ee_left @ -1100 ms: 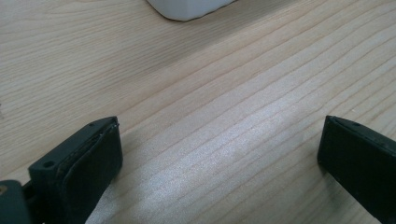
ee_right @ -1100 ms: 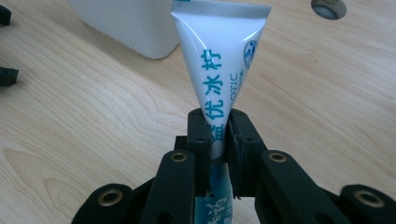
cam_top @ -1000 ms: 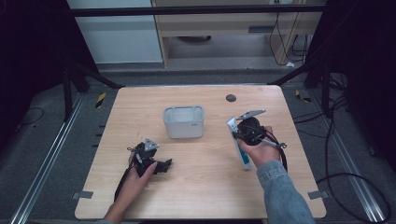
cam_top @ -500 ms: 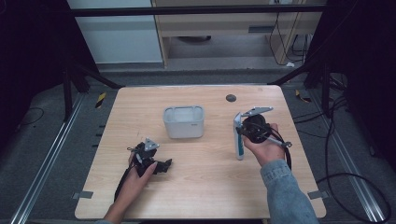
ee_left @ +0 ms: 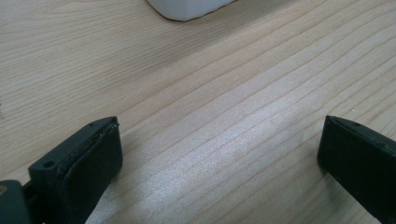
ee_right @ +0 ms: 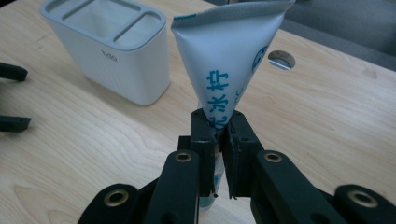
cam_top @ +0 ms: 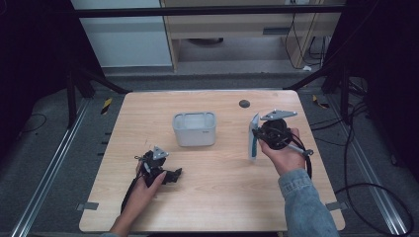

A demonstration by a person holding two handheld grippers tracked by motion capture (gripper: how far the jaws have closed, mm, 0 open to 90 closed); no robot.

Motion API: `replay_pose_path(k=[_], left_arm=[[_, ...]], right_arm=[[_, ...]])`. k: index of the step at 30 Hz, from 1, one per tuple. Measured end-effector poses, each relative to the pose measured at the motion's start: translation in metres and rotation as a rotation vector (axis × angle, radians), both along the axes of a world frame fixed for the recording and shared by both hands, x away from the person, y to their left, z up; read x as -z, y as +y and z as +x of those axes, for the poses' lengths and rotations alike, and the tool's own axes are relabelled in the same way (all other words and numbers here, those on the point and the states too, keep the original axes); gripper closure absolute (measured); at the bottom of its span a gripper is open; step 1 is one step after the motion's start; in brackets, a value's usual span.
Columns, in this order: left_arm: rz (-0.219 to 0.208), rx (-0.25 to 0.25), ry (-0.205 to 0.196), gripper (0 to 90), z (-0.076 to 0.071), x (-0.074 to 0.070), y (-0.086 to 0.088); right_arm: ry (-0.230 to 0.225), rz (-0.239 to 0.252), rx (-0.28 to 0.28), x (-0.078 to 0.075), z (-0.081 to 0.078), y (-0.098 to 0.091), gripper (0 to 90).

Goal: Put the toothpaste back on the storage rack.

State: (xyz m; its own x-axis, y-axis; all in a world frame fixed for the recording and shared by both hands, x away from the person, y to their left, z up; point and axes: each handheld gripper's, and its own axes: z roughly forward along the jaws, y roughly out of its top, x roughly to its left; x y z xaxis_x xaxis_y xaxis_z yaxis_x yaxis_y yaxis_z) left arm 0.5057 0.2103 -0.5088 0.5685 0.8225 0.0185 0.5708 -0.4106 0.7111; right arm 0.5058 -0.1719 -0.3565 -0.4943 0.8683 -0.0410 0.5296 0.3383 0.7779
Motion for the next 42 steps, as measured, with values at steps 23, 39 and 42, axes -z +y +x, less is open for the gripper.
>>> replay_pose_path(k=[23,39,42], left_arm=[[0.001,0.0,0.0,0.0,-0.001,0.0,0.0],[-0.001,-0.009,-0.003,0.0,-0.001,0.0,0.0],[-0.001,-0.01,-0.002,0.0,-0.001,0.0,-0.001]], right_arm=[[-0.202,0.137,-0.004,-0.022,0.006,0.037,83.3],[-0.267,0.14,0.011,-0.052,0.018,0.065,83.3],[-0.278,0.14,0.021,-0.059,0.02,0.068,83.3]])
